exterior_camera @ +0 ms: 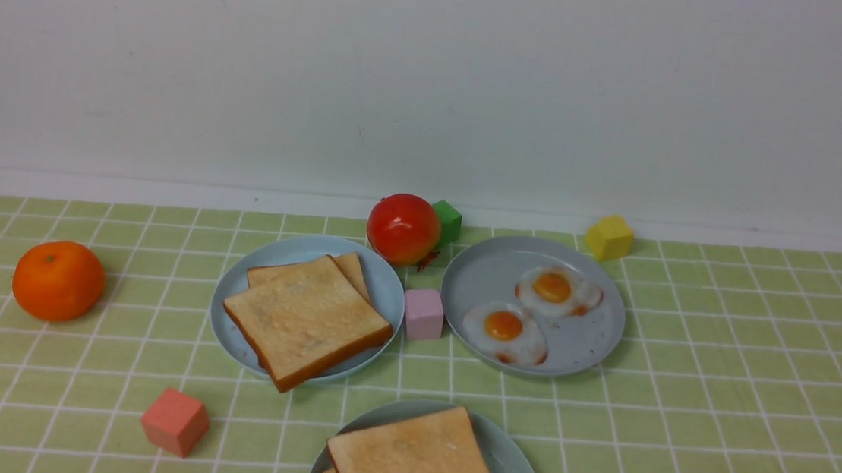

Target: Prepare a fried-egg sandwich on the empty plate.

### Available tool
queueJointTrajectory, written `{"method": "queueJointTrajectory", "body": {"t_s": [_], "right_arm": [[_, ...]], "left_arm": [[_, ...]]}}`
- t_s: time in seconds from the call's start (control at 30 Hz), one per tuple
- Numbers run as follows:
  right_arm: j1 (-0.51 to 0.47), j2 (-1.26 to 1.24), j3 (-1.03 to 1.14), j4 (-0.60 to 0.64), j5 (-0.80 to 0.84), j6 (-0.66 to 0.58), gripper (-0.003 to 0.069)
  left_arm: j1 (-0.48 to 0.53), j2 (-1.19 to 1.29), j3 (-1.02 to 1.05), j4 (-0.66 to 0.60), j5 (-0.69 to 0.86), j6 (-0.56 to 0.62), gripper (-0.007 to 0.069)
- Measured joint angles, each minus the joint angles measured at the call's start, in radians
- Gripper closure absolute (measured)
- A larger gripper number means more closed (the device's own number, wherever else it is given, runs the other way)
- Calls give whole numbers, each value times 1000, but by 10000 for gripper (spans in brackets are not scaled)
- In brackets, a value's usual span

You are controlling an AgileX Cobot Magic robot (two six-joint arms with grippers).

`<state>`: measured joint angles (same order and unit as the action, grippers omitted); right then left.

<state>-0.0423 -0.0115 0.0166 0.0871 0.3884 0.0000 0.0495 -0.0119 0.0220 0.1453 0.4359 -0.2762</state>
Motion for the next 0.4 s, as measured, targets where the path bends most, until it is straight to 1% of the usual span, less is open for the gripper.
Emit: {"method": "queueJointTrajectory", "body": {"t_s": [0.4], "right_arm": [[0, 0, 0, 0, -1, 0, 419]], "left_arm": [[0, 0, 0, 0, 0, 0, 588]]}}
